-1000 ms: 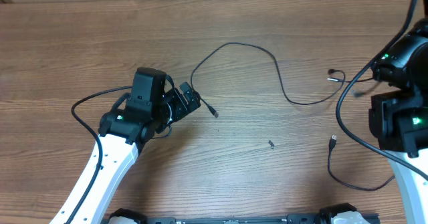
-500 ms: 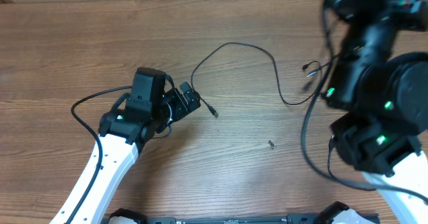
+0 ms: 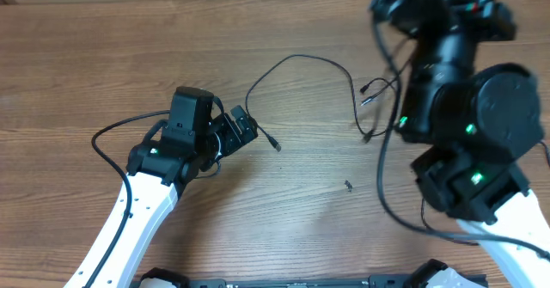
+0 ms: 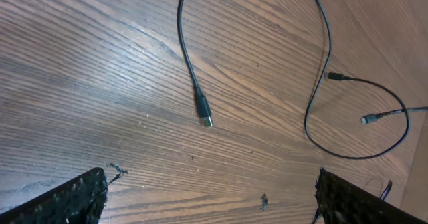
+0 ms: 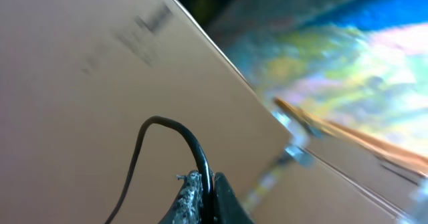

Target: Untangle cables

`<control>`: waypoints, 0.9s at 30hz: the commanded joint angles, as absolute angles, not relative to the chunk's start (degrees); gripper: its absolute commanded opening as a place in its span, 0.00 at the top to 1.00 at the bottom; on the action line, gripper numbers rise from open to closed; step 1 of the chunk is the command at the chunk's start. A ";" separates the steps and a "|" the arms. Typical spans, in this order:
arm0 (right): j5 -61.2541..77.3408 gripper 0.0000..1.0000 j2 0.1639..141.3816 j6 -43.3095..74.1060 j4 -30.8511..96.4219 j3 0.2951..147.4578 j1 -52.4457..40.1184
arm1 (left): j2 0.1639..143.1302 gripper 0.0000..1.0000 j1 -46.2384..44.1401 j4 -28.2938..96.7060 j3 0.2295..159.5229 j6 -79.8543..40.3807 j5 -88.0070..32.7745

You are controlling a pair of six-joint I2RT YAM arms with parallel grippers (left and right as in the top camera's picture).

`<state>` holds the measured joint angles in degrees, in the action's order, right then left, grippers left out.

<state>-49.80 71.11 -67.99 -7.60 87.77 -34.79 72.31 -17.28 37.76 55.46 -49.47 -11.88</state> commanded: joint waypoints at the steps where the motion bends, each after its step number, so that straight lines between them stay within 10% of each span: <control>1: -53.34 0.96 71.46 -69.54 -6.26 88.90 -26.87 | 71.99 0.00 -17.65 37.74 55.99 -49.25 -11.40; 9: -54.96 0.96 75.35 -77.10 6.81 88.90 -5.82 | 71.99 0.00 -17.65 37.74 55.99 -49.25 -11.40; 19: -57.76 0.96 76.60 -104.86 -33.26 88.90 -1.61 | 71.99 0.00 -17.65 37.74 55.99 -49.25 -11.40; 27: -61.28 0.96 76.64 -85.95 -23.57 88.90 -1.63 | 71.99 0.00 -17.65 37.74 55.99 -49.25 -11.40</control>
<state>-59.16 76.86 -97.30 -28.77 88.03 -1.54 72.31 -17.28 37.74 55.46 -49.47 -11.73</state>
